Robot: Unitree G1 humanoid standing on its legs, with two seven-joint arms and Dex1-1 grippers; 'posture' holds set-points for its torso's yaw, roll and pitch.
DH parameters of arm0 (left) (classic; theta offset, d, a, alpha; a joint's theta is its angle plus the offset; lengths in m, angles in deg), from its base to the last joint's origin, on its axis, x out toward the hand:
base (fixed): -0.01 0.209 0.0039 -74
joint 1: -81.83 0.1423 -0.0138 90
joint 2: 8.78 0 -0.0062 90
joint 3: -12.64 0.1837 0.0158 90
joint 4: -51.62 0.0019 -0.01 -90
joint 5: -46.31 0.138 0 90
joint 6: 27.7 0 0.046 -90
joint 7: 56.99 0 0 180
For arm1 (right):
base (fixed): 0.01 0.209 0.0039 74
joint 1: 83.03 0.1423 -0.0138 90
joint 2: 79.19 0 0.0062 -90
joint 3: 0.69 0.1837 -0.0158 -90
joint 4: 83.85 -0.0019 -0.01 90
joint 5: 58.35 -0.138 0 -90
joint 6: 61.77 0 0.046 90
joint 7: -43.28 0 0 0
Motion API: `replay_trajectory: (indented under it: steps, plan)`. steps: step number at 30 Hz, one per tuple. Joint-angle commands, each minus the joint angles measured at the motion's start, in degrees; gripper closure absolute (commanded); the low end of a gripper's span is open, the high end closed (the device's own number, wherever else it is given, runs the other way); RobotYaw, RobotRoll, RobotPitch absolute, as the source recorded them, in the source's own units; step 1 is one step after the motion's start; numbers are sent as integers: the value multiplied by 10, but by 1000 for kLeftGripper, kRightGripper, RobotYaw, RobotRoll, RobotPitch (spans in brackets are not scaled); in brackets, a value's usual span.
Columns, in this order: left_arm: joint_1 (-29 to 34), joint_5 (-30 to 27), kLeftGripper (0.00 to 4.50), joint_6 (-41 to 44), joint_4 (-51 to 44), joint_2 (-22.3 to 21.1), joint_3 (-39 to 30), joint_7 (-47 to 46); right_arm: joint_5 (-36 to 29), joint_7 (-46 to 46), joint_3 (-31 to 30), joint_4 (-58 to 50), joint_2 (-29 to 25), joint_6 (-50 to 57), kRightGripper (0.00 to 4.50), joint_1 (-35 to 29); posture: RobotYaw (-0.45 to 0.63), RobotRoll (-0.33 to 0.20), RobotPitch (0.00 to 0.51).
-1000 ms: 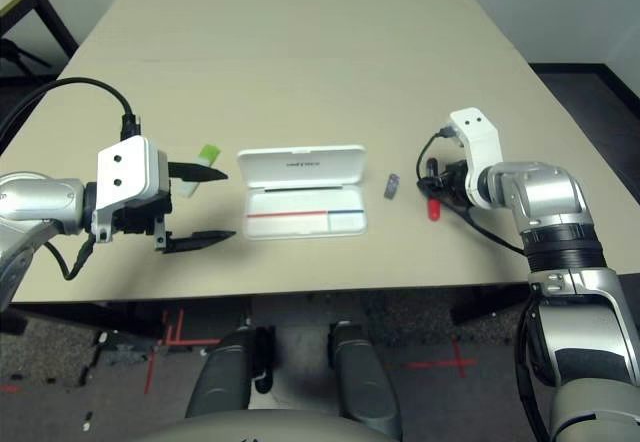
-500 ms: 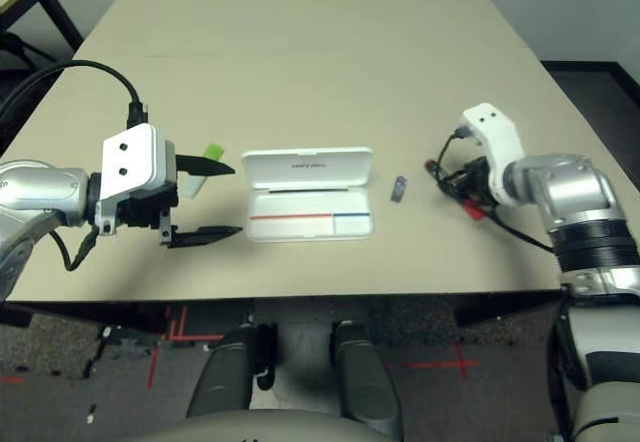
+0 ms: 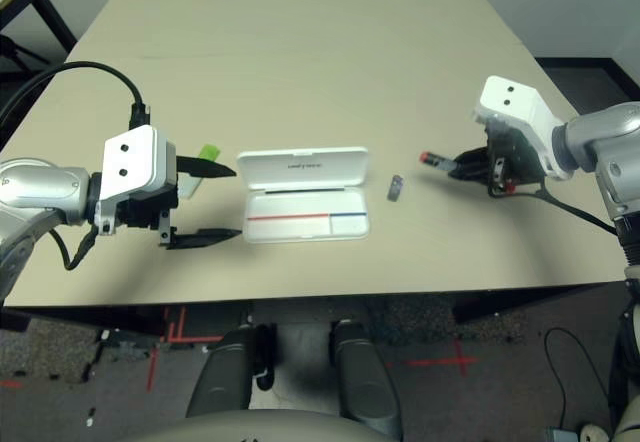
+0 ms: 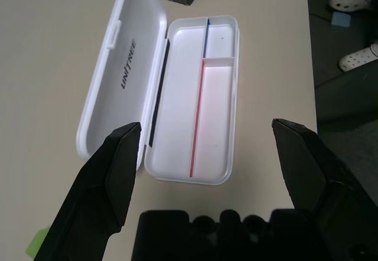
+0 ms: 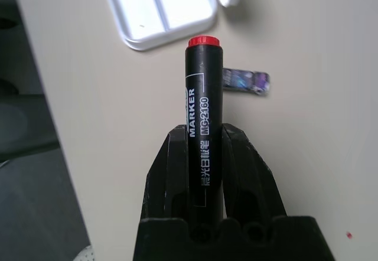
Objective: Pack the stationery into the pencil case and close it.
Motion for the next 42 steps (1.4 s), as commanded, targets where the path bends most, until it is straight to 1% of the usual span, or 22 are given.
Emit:
replay_trajectory:
  steps: [1, 5, 7, 16, 22, 27, 37, 42]
  plan:
    - [-4, 6, 0, -9, 4, -6, 10, 7, -13, 22, -8, -34, 13, 8, 3975, 3, -30, 0, 147]
    - [-4, 6, 0, -9, 6, -8, 13, 9, -13, 33, -26, -70, 33, 17, 3975, 11, -27, 0, 152]
    - [-3, 6, 0, -8, 4, -8, 13, 9, -13, 33, -36, -85, 52, 17, 3975, 16, -21, 0, 155]
    - [-2, 0, 0, 13, -14, -8, 11, 0, 17, 16, -80, -101, 122, -7, 3975, 47, 2, 0, 164]
    - [-3, 3, 0, 18, -15, -6, 14, -5, 60, -17, -113, -84, 171, -35, 3975, 66, 14, 0, 164]
    - [12, 9, 0, 5, -11, -7, 14, -7, 95, -58, -126, -40, 214, -87, 3975, 78, 22, 0, 163]
    - [33, 14, 0, -5, -15, -8, 9, -13, 123, -131, -131, -2, 295, -144, 3975, 69, 38, 0, 162]
    - [33, 12, 0, -1, -19, -8, 9, -16, 132, -143, -136, 6, 316, -145, 3975, 69, 41, 0, 162]
